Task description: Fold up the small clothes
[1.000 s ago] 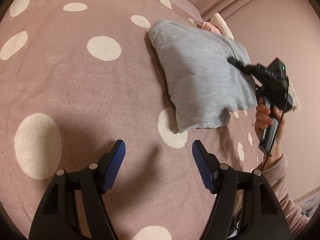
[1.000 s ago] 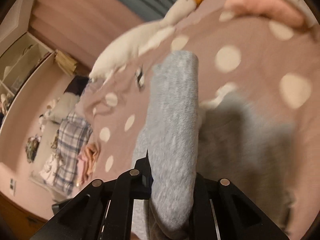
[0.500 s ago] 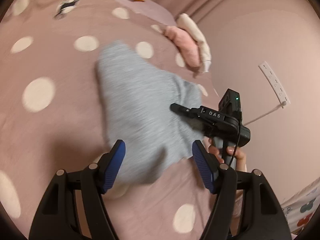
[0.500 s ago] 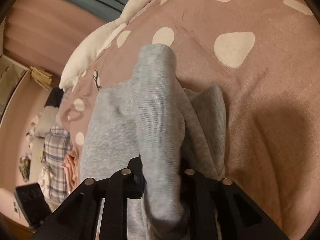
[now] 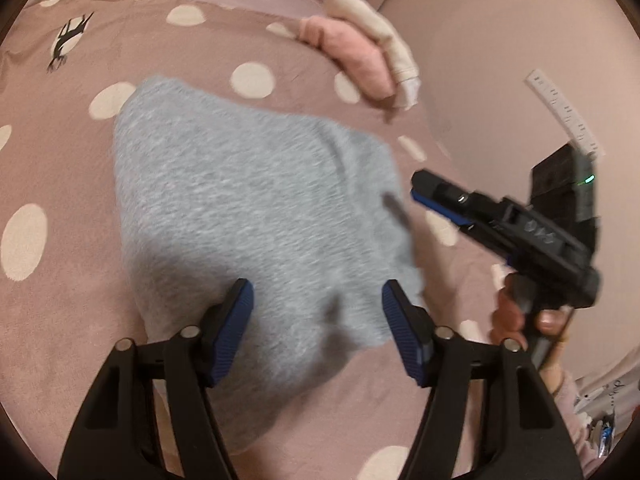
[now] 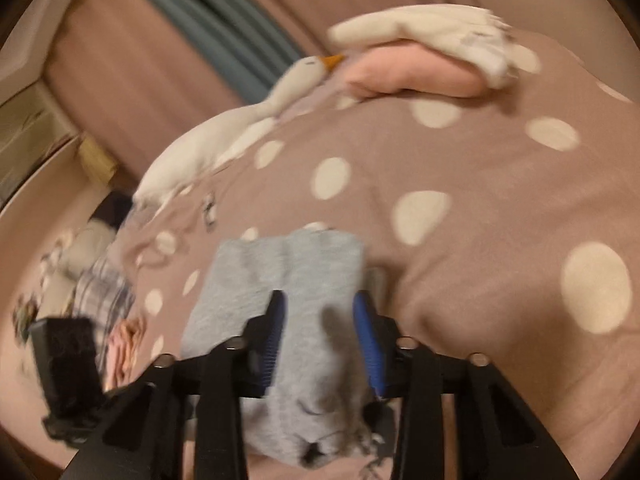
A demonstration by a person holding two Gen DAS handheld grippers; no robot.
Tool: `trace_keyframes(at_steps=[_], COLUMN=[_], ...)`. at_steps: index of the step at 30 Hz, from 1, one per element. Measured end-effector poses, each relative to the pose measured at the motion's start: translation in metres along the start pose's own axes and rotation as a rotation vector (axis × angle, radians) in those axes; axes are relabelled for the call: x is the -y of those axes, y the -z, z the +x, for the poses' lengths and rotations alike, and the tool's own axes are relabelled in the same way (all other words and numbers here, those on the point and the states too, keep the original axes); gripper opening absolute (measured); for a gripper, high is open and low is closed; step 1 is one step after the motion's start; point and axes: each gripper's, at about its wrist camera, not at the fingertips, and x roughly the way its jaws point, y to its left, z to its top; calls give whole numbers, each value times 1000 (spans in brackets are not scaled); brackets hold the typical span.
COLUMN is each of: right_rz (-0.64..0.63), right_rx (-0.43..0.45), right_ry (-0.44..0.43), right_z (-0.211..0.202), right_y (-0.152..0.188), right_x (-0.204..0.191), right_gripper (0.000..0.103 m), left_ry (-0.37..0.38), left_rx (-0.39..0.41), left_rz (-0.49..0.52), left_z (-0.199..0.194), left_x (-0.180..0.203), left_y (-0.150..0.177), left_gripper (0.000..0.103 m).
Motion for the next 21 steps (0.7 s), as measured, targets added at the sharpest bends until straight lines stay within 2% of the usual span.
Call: trace_keyframes(at_steps=[2,4,5,7,9,13,15,17,19,21], right_rz=[-23,-24,-17,-15,-29,-33,-62,-110,-137,-160], right_rx=[-24,-64,-90,-150,-180,-173,-153,-114,-93,-84], right_ry=[12,38,60,137,187,189,185,158,113,62], right_z=[12,29,38,58,73,65,53,35,25,16], right_y=[0,2,4,11,17,13,11,12,15,20], right_x=[-5,-1,1,9,13,8,1,-10,-18,-27], right_gripper=[32,30,30,30,29,29,29,29,29,29], left_ry=[-33,-44,-43,-32,-6,31,42,65,66,51], left_rx=[-28,-46,-48,-59,-76,-48,-30,6,52,116], left_rz=[-4,-31,-39,-78,-139,-151,-136,-111,-91,-71], left_z=[8,13,13,18,22,10,-1,-16,-29,-42], left_x=[-7,-20,-24,-38,-53,-57,-52,-43,-34,-28], left_y=[2,4,5,7,11,13,13,11,7,0], left_gripper=[51,32,28,8,2,2,9,27,60,65])
